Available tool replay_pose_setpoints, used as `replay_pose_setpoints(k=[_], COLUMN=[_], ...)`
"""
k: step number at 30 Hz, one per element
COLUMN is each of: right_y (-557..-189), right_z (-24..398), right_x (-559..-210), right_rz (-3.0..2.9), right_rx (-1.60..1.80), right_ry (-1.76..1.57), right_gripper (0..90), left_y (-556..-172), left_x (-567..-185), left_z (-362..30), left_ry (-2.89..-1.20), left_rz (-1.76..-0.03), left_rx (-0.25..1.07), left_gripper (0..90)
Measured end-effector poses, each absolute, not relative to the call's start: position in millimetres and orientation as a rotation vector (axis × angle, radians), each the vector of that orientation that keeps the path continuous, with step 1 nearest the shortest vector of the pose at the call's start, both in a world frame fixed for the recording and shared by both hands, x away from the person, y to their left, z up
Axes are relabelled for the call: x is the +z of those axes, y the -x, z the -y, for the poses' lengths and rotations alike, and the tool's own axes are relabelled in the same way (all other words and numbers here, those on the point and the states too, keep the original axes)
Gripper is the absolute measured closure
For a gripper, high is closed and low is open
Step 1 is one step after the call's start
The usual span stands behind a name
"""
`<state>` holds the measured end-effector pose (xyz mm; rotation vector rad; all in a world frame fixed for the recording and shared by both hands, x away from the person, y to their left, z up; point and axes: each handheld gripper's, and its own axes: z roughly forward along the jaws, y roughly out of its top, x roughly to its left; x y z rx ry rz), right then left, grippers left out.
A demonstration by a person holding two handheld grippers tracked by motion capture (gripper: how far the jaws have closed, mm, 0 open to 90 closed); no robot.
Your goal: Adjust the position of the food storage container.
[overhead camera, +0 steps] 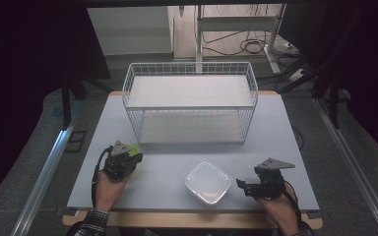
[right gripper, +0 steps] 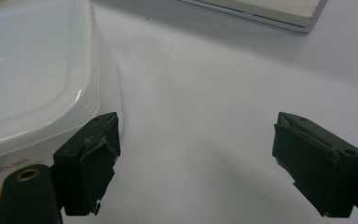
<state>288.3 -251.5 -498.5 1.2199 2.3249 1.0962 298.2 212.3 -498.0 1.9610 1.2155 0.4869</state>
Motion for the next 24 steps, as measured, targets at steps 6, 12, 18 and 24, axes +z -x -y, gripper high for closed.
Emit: replay_pose_setpoints(k=[6,12,18,24], right_y=[-288.3,-287.0,-279.8,-271.0], right_z=[251.4,251.5,252.2,247.7], right_x=[-498.9,-496.7,-487.4,-482.8], right_rz=[-2.328,-2.317,-2.359,-2.430], right_rx=[1.095,1.100,1.133,1.147], right_ry=[-1.221,-1.207,-1.176,-1.127], right_gripper=[15.5,19.3,51.8,77.5], left_y=[-298.5,-293.6,-289.1,-286.0], left_x=[-498.6,-494.5,-492.9,-497.8], left_z=[-220.7,-214.0,-195.5,-177.3], left_ry=[-1.939,-1.925,-1.980,-2.023], left_rz=[-1.245,-1.205,-1.075,-1.005], left_rx=[0.488,0.488,0.413,0.380], left_gripper=[89.6,89.6,89.5,89.5])
